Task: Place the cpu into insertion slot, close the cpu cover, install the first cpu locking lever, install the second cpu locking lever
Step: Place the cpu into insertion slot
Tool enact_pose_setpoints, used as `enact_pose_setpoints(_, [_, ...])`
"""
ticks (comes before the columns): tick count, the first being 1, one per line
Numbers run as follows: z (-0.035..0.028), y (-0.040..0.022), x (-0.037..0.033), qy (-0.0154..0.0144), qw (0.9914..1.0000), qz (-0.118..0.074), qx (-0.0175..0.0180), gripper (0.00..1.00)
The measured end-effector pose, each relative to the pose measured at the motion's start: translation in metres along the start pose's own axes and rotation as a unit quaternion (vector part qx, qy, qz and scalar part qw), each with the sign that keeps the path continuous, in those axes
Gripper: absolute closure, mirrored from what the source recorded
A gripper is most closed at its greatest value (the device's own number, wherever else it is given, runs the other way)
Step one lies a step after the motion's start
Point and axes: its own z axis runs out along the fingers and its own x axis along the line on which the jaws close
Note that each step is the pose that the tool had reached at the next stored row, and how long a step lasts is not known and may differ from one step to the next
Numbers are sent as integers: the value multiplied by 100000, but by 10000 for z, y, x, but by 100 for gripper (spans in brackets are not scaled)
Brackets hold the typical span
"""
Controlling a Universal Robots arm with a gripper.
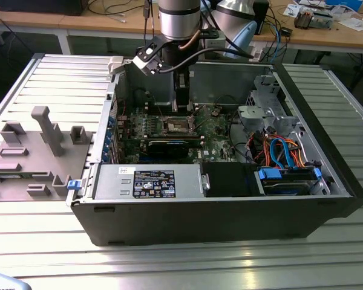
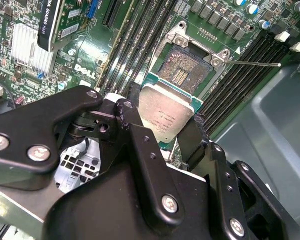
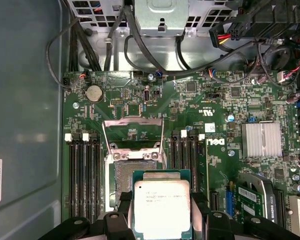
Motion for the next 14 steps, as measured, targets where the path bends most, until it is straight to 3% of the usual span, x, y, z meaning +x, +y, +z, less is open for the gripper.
enact_pose_setpoints(14, [29, -3, 1, -3, 100000, 2, 1, 45])
